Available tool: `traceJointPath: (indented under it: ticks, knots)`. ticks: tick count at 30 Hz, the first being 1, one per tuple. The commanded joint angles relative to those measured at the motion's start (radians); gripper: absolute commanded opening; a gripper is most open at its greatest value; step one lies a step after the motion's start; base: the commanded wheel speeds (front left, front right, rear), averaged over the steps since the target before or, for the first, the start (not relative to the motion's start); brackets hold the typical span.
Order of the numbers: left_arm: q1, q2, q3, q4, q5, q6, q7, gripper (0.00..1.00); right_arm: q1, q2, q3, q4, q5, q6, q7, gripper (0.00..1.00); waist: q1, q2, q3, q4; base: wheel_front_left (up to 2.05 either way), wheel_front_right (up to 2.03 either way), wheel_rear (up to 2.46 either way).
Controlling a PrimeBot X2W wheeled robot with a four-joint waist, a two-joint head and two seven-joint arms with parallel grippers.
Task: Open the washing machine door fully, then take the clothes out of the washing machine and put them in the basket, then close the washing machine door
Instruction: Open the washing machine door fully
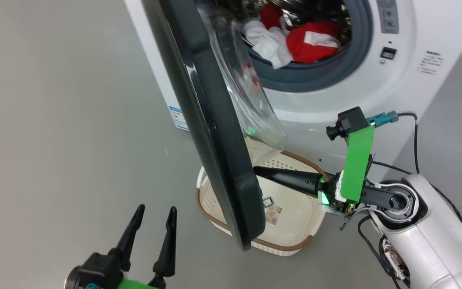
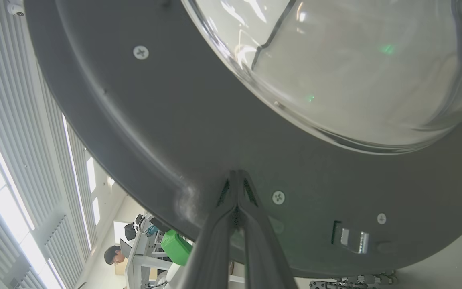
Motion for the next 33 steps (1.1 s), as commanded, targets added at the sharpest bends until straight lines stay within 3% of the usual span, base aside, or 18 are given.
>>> traceJointPath:
  ticks: [1, 7, 33]
  knots:
    - [0.0, 0.01, 0.037, -0.015, 0.011, 0.01, -0.009, 1.0, 0.011, 0.025, 0.017, -0.036, -0.011, 0.007, 0.009, 0.0, 0.0, 0.0, -0.022, 0.035, 0.0, 0.0, 0.0]
    - [0.002, 0.01, 0.039, -0.001, 0.012, 0.011, -0.009, 1.0, 0.035, 0.038, 0.015, -0.036, -0.017, 0.007, 0.013, 0.0, 0.0, 0.0, -0.037, 0.082, 0.0, 0.0, 0.0]
    - [0.021, 0.01, 0.075, -0.03, 0.003, 0.042, -0.009, 1.0, 0.008, 0.093, 0.057, -0.016, -0.026, 0.007, 0.04, 0.0, 0.0, 0.0, -0.025, 0.093, 0.0, 0.0, 0.0]
